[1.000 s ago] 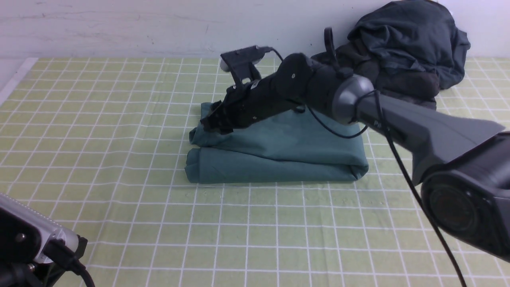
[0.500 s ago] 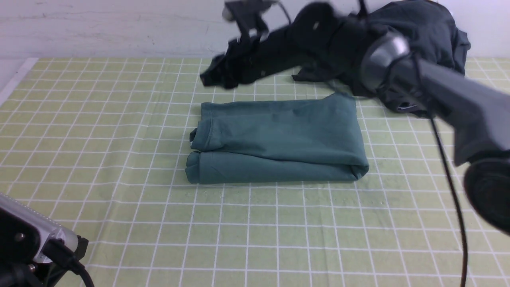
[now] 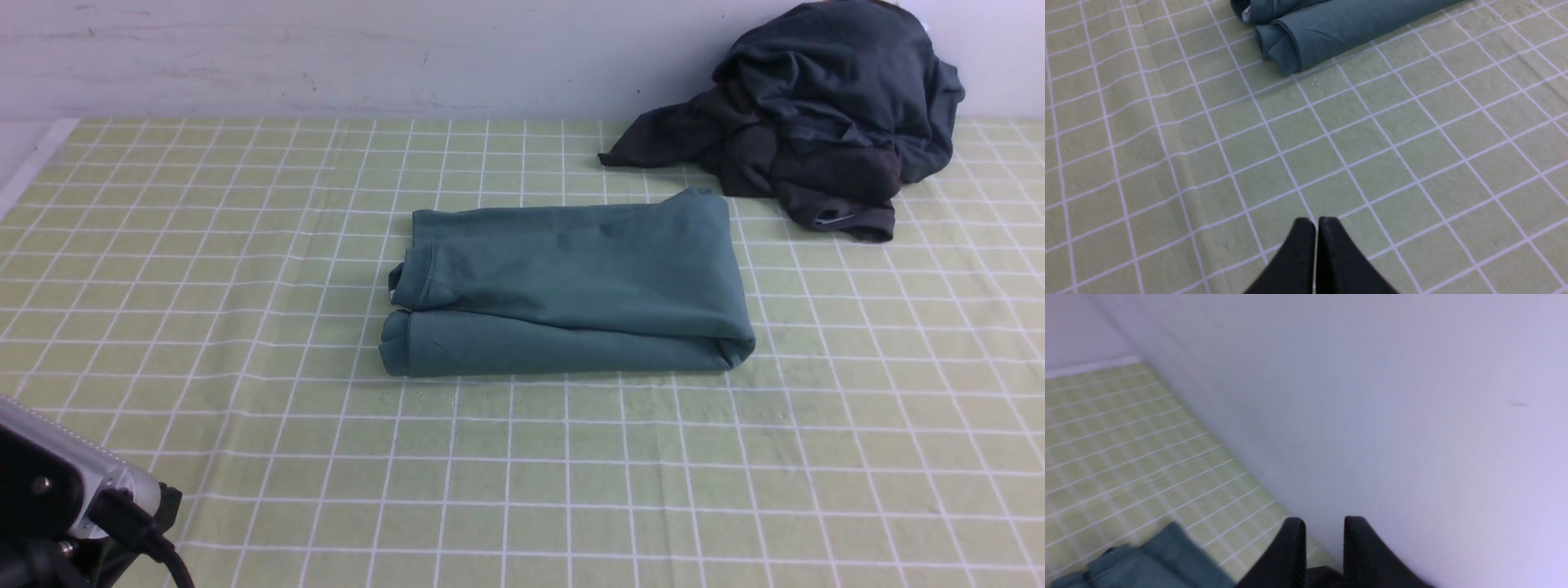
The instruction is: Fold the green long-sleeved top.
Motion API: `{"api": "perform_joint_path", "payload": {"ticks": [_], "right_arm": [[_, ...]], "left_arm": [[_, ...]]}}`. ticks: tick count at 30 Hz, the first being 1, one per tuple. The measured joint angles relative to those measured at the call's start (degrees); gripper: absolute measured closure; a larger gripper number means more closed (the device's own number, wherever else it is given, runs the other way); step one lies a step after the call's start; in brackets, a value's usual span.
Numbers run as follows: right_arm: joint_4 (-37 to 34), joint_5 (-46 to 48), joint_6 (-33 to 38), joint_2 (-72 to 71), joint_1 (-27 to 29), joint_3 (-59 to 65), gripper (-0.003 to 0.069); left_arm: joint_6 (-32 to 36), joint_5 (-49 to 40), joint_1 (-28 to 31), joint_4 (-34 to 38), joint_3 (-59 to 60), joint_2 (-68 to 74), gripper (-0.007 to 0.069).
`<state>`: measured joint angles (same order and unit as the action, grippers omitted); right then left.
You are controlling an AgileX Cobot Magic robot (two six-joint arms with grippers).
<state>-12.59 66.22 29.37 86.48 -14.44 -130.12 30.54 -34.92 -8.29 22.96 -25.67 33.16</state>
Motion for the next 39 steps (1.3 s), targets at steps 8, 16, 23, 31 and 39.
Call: {"api": "perform_joint_path", "payload": {"ticks": [8, 16, 23, 31, 39], "right_arm": [[14.45, -27.02, -10.11, -31.48, 4.83, 40.37, 0.0662], [21.52, -92.01, -18.47, -60.32, 4.84, 92.48, 0.0671], [21.93, -103.96, -20.74, -65.78, 4.84, 117.25, 0.0671], [22.76, -93.70, -21.38, -65.78, 4.84, 131.45, 0.0673], [22.96, -63.74, -22.77, -67.10, 4.90, 131.54, 0.0673]], "left_arm": [[0.00, 0.00, 0.00, 0.00, 0.00, 0.00, 0.0627], [0.00, 0.00, 0.00, 0.00, 0.00, 0.00, 0.0627], [0.00, 0.00, 0.00, 0.00, 0.00, 0.00, 0.0627], [0.00, 0.00, 0.00, 0.00, 0.00, 0.00, 0.0627], [0.00, 0.00, 0.00, 0.02, 0.00, 0.00, 0.0627]]}}
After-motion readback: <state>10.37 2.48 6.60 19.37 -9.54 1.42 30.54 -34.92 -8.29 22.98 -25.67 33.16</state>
